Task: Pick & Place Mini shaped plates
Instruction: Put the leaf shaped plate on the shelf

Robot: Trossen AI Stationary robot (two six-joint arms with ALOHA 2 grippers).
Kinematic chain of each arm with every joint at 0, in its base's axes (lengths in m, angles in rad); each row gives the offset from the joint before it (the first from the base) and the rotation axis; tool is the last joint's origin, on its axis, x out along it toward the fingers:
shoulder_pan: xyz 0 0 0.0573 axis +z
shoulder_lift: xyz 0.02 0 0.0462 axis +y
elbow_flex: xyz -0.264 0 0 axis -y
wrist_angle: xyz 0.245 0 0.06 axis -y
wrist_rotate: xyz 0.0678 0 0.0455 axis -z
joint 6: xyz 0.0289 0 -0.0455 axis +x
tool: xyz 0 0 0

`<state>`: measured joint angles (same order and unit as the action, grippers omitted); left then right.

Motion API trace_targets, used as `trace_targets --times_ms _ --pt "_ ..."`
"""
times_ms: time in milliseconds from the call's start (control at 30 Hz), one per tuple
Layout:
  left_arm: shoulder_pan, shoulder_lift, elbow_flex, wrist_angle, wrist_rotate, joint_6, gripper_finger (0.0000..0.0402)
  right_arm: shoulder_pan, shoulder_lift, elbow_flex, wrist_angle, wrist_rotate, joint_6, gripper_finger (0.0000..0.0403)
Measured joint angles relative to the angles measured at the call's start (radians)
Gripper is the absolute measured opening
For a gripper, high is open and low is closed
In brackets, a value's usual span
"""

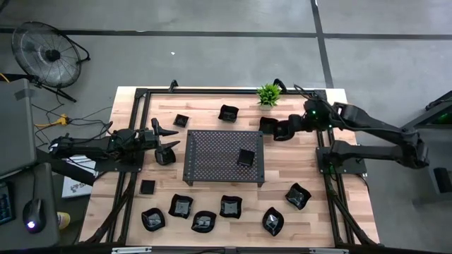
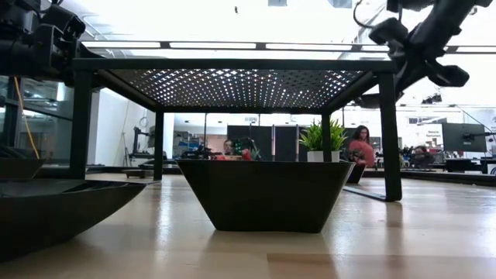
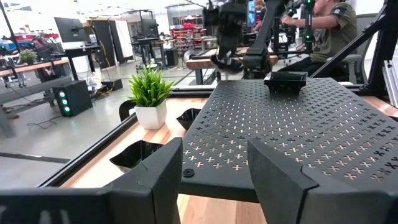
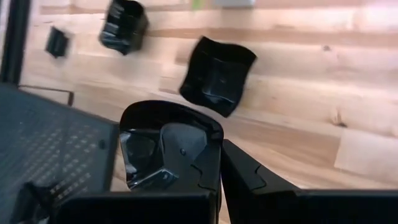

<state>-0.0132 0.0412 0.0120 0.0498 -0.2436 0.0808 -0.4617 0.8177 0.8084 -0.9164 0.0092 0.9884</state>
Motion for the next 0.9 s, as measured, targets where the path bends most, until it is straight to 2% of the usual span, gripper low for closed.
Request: trace_targets --times_ms 400,900 --pt "0.000 0.000 0.000 0.000 0.000 0.000 0.0176 0.051 0.173 0.229 -0.012 -0.004 -0.183 0.0000" --pt "0.000 0.000 0.000 0.000 0.000 0.000 0.0176 0.161 0.503 0.471 0.070 0.010 -0.151 0.0000"
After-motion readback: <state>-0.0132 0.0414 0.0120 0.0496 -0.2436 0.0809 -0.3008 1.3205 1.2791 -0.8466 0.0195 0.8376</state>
